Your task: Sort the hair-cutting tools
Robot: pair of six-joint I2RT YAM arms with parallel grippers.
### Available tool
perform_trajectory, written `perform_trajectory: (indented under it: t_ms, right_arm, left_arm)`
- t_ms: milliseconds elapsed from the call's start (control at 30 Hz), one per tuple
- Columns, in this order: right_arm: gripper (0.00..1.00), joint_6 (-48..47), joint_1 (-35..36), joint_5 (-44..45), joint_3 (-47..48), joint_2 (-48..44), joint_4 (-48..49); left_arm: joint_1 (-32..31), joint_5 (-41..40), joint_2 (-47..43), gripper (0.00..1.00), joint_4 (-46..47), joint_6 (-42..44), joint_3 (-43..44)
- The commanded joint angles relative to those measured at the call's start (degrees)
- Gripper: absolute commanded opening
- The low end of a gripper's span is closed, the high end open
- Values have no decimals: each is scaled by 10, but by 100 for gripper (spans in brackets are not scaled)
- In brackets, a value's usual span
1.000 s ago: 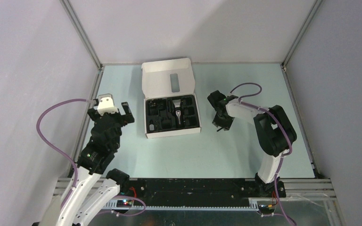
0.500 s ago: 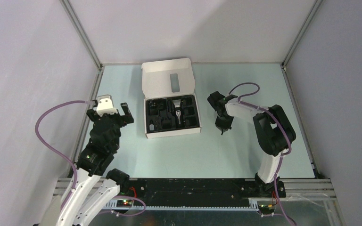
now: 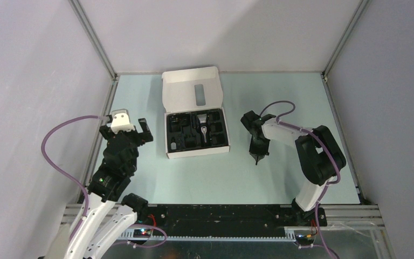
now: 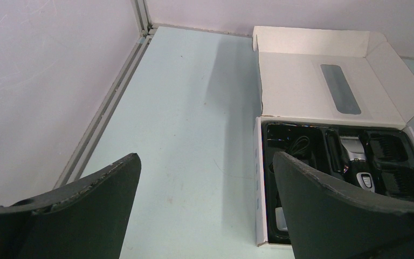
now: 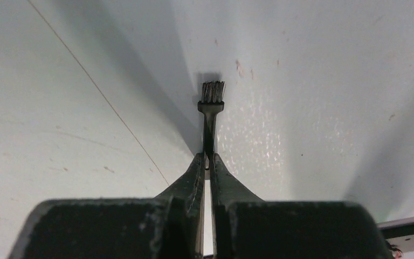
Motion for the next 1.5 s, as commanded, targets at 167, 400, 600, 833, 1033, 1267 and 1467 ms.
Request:
perform_trajectory:
  t_ms: [167, 400, 600, 833, 1033, 1267, 1467]
  right_arm:
    - [14, -35, -4, -41, -9, -38, -38]
    - [26, -40, -11, -30, 21, -37, -42]
    - [28, -51, -11, -31, 37, -19, -33]
    - [27, -57, -11, -23, 44, 12, -22]
    - [26, -63, -12, -15, 44, 35, -13]
    - [25, -85, -14, -10, 44, 64, -9]
    - [22, -100, -17, -17, 42, 82, -3]
  left_arm:
    - [-2, -15, -3, 100, 21, 11, -5]
    - [-2, -14, -4, 100, 21, 11, -5]
    - [-2, -13, -5, 100, 22, 11, -7]
    - [-2, -9, -6, 100, 22, 11, -6]
    - [-3, -3, -5, 100, 24, 12, -6]
    - [-2, 1, -6, 100, 25, 13, -7]
    - [-2, 5, -8, 100, 26, 14, -8]
